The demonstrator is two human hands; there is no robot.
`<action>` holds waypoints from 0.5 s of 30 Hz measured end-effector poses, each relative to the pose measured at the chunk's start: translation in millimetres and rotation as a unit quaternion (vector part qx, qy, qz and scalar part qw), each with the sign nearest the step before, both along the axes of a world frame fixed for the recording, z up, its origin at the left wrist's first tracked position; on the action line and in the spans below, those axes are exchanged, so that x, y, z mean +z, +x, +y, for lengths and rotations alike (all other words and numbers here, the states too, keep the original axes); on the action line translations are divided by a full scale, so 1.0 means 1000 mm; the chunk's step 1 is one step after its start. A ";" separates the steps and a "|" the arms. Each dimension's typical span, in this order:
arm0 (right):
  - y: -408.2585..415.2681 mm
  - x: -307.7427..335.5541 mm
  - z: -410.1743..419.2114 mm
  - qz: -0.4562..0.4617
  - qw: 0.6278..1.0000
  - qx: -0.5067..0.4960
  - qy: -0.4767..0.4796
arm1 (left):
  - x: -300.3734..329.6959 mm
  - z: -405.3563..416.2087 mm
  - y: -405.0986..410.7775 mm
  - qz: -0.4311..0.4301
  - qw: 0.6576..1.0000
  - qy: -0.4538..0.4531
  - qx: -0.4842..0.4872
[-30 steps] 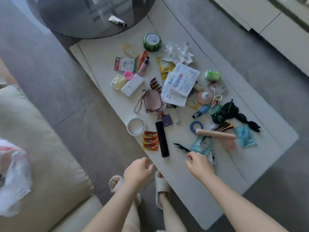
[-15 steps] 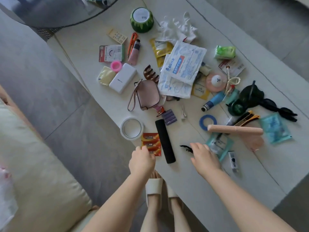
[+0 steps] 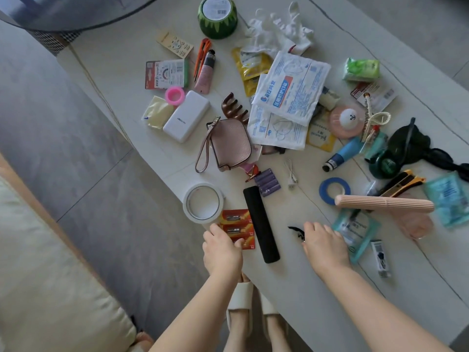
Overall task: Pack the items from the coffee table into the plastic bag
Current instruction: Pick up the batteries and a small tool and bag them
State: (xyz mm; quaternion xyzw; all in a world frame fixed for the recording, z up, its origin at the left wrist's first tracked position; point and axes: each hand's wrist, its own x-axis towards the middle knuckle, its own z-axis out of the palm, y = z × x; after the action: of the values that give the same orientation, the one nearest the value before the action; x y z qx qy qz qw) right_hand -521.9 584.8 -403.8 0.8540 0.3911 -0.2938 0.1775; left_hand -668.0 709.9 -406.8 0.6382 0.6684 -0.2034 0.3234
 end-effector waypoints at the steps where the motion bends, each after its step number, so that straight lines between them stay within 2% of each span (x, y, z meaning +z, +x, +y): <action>1: 0.001 0.002 0.002 0.006 1.000 -0.011 0.011 | -0.001 0.000 -0.001 -0.004 1.000 -0.001 0.006; 6: 0.011 0.019 0.027 0.072 0.983 -0.139 0.097 | 0.002 0.004 -0.001 -0.009 1.000 -0.018 0.017; 9: 0.026 0.024 0.051 0.059 0.971 -0.197 0.120 | 0.007 0.005 0.000 -0.024 0.998 -0.048 0.017; 15: 0.047 0.004 0.098 0.038 0.959 -0.242 0.143 | 0.013 0.003 -0.005 -0.137 0.984 -0.069 0.088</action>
State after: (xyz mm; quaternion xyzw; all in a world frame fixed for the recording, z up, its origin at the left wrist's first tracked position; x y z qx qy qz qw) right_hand -474.7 682.7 -400.0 0.9278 0.2169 -0.3011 -0.0377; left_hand -673.1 712.6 -393.6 0.5748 0.6557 -0.1298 0.4720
